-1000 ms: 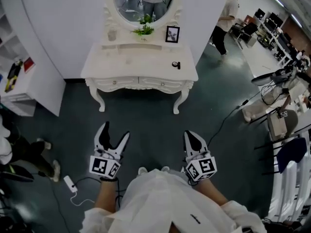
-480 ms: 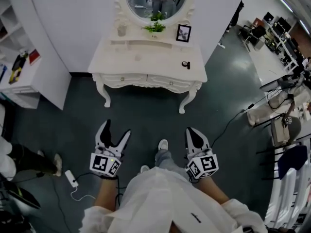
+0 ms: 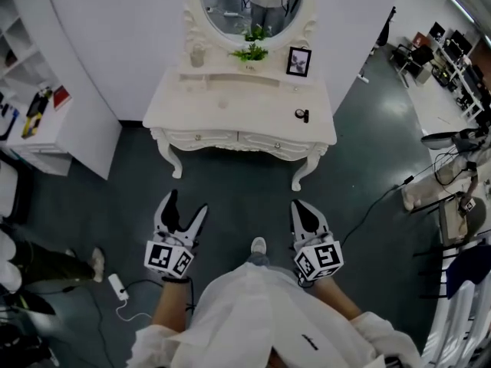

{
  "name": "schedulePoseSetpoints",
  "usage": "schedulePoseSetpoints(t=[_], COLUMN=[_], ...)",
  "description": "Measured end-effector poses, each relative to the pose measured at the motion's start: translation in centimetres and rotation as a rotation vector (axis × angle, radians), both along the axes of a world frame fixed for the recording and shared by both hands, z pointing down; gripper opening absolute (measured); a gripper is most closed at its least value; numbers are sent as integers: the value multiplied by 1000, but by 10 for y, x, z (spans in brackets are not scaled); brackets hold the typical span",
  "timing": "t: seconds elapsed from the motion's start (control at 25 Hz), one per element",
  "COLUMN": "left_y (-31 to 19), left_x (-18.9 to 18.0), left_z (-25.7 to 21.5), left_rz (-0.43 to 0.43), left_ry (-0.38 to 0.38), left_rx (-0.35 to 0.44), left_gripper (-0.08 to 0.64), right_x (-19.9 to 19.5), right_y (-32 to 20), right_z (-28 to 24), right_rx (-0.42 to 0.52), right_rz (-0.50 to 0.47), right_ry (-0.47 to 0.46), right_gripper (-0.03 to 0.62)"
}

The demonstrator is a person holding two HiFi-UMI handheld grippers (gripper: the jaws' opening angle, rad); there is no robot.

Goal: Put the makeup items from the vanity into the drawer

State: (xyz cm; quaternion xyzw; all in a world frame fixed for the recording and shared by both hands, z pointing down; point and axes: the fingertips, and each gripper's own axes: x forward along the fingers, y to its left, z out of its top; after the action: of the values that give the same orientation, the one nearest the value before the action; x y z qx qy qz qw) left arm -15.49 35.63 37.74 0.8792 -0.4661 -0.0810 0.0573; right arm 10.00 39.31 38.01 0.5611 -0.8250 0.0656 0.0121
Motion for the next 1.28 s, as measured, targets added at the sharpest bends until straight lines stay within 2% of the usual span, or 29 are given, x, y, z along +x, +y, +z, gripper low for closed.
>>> schedulePoseSetpoints(t=[0.48,0.72,1.08,1.28], left_y=[-120,-149,-185,-214], left_x=[84,113,126,135], left_z=[-22,-10,1,2], left_rz=[-29,-52,-62,-39], left_ry=[-19,-21,-29,-44], left_rx=[33,-7,-39,-33], left_gripper=[362,361,361,362], right_x=[67,82,87,89], right_y=[-127,-164,-201,-223], right_z=[-4,6,17,19], right_rx=[25,-4,-37,-38], right_rz=[-76,-117,-159,-155], right_ry=[-35,-42,-43,-37], right_gripper=[17,17,17,17])
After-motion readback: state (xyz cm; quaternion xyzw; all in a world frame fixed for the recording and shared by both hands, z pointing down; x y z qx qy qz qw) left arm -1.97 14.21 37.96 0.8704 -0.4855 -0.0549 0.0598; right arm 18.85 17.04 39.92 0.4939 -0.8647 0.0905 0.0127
